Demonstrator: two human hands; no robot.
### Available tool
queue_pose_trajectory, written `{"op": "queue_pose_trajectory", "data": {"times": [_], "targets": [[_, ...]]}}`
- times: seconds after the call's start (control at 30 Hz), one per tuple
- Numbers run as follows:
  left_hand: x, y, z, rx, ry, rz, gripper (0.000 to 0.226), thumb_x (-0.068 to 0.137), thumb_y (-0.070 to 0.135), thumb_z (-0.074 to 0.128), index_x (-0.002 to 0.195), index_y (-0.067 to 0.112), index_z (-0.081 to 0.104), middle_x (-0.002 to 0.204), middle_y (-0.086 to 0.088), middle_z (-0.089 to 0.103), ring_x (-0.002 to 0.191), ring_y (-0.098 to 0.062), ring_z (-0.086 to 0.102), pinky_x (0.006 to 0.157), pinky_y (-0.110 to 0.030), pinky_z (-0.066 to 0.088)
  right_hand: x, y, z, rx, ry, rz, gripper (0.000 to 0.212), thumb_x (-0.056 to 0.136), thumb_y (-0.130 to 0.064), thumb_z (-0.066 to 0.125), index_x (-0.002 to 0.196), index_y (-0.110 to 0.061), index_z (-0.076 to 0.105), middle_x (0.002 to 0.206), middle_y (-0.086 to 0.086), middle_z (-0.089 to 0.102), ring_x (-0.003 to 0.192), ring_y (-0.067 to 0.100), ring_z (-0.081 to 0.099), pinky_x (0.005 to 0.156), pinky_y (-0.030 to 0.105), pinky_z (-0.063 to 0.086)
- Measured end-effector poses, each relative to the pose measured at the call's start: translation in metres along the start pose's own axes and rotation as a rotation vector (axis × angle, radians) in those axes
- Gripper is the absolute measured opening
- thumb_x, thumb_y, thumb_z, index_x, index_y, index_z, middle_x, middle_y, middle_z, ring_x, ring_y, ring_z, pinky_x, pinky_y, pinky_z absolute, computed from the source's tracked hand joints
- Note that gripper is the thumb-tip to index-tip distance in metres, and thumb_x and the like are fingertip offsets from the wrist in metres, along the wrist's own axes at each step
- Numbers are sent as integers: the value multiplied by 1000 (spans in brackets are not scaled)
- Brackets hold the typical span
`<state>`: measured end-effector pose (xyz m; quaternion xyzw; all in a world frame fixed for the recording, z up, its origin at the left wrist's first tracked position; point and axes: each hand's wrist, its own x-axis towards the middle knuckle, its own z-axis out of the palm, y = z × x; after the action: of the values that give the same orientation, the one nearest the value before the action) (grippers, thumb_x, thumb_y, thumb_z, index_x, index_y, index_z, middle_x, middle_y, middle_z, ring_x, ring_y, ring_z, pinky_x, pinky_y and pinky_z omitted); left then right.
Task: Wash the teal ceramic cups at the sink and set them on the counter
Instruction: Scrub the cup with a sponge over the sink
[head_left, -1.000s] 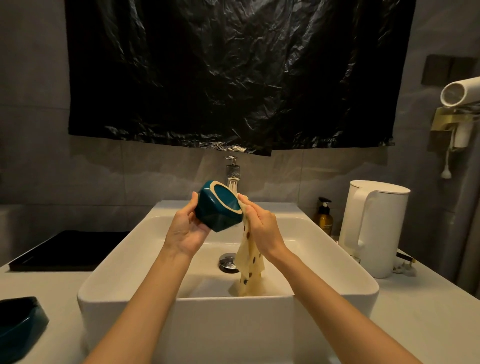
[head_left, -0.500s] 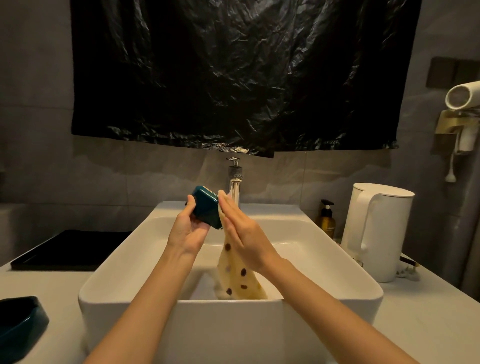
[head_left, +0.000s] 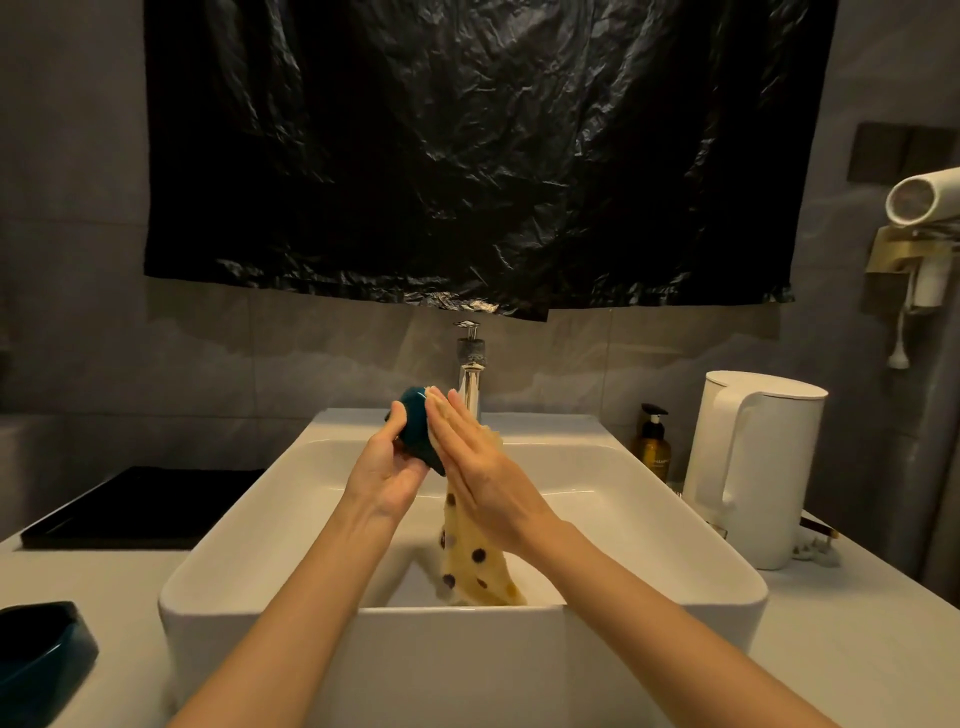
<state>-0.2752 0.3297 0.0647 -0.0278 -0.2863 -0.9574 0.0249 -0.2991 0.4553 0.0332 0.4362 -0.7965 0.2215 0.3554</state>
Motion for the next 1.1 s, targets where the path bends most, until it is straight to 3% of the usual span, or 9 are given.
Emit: {"op": "queue_pose_trajectory", "data": {"times": [0.23,0.4,0.53,0.63,0.7,0.77,0.87,1.0,1.1], "targets": [[-2,-6,5,196,-34,-22,33,96,22,50,123,3,54,112,-18,60,110,-29,56,84,-38,51,-1,6,-9,380,83,308,45,104,-23,28,148,-17,28,151,1,37,137,14,37,109,23,37],[0,-2,2,172,-25,-33,37,94,24,53,124,3,54,111,-19,61,112,-31,56,92,-41,49,-6,5,-10,340,78,184,45,103,-24,29,148,-17,29,153,-2,32,140,8,30,110,21,35],[-3,-6,3,263,-29,-77,34,94,22,53,122,3,55,110,-18,63,107,-30,59,84,-41,52,1,10,-8,528,98,383,48,101,-36,26,147,-21,34,150,-3,38,136,9,37,109,29,39],[-5,-4,5,215,-37,-58,31,93,22,53,118,4,55,112,-18,61,107,-31,58,84,-44,51,-1,12,-9,611,82,519,51,95,-49,24,123,-24,58,114,3,65,100,12,61,81,27,52],[-4,-1,4,152,-38,-36,29,94,22,52,116,4,55,114,-19,60,108,-32,58,85,-47,50,-5,12,-12,579,75,548,52,92,-51,24,109,-22,64,90,7,66,77,12,60,66,23,49],[-4,0,2,134,-31,-31,27,95,23,52,114,5,55,112,-20,60,107,-33,57,81,-47,50,-7,11,-12,519,85,501,52,94,-46,26,116,-18,64,91,8,67,78,13,61,65,20,50],[-6,-2,1,151,-32,-60,24,94,22,52,111,5,56,110,-20,61,107,-33,58,84,-47,50,-5,8,-9,483,135,401,49,98,-41,28,134,-20,54,103,-6,65,87,9,63,70,17,54],[-7,-5,3,177,-56,-83,27,94,22,52,115,6,56,112,-19,62,107,-32,59,81,-46,51,-1,10,-9,631,123,554,38,96,-48,29,102,-33,63,89,-4,66,81,13,63,67,23,53],[-7,-3,4,152,-57,-66,24,94,22,53,111,6,56,112,-19,61,106,-33,58,77,-48,50,-5,15,-10,516,71,587,46,101,-41,27,94,-18,66,78,6,62,71,13,57,61,24,46]]}}
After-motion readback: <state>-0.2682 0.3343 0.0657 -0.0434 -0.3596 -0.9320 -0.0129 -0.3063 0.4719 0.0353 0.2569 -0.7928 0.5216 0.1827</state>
